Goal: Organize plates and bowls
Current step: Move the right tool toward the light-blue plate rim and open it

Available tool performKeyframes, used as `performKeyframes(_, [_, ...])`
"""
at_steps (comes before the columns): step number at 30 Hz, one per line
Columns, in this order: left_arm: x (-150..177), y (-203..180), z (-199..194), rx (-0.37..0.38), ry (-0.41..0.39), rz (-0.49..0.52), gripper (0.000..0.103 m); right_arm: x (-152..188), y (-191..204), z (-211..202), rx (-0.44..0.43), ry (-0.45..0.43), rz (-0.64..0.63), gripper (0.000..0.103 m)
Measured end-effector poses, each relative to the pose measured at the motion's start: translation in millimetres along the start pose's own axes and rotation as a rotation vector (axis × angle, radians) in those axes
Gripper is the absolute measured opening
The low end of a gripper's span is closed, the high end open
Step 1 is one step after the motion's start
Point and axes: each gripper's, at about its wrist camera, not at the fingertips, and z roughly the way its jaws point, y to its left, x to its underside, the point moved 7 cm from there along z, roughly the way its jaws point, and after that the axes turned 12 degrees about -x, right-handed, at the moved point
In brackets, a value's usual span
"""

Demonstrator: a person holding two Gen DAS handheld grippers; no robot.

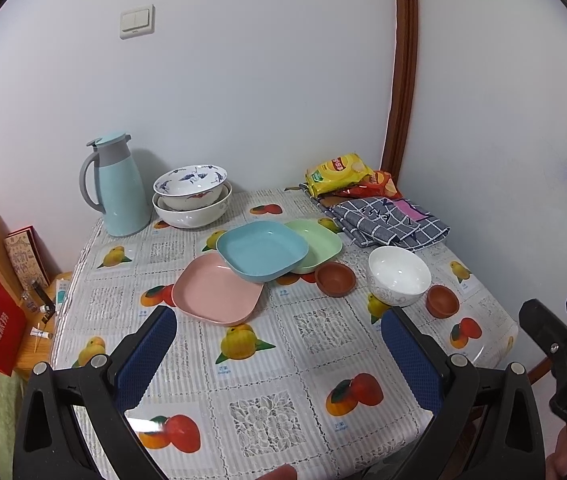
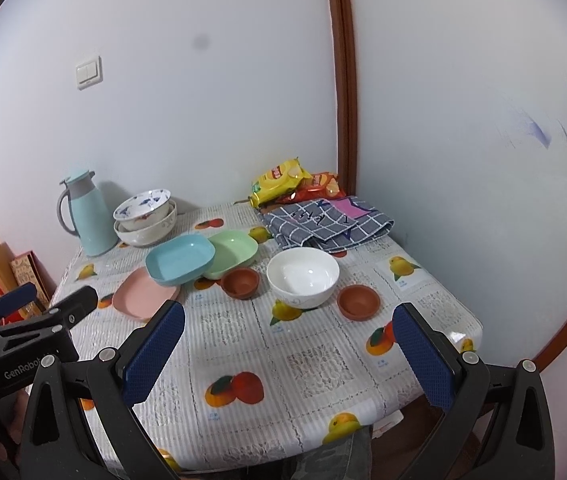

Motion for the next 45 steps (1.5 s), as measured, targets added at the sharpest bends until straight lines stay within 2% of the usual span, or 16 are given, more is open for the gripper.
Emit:
performKeyframes(8, [-2, 5, 45, 0.027, 0.081, 0.0, 0.103, -11, -12, 27, 0.005, -0.02, 0.04, 0.103])
performKeyframes(14, [-6, 21, 85, -0.008, 0.128, -0.034, 0.103, -14, -15, 72, -0.037, 0.049, 0.064, 0.103])
performKeyframes(17, [-8, 28, 106, 0.011, 0.166, -0.051, 0.103, -11, -13, 97, -0.034, 0.094, 0.054, 0.103])
performKeyframes(20, [-10, 43, 126, -0.025, 0.19, -0.095, 0.103, -11, -9, 123, -0.021, 0.121, 0.039, 0.103])
performKeyframes(27, [-22, 70, 172, -0.063, 0.213, -0.112, 0.103, -12, 9, 182, -0.066, 0.181, 0.039, 0.103])
performKeyframes(34, [-38, 75, 216, -0.073, 0.239, -0.076, 0.103, -31, 18, 238, -0.075, 0.198, 0.027, 0.101])
performKeyframes(41, [-55, 65, 261, -0.067, 0.244, -0.048, 0.101, -38, 32, 283, -0.101, 0.225, -0.003, 0.097])
performKeyframes(45, [-57, 57, 282, -0.06, 0.254, -0.02, 0.099, -32, 36, 311, -0.123, 0.264, 0.001, 0.087])
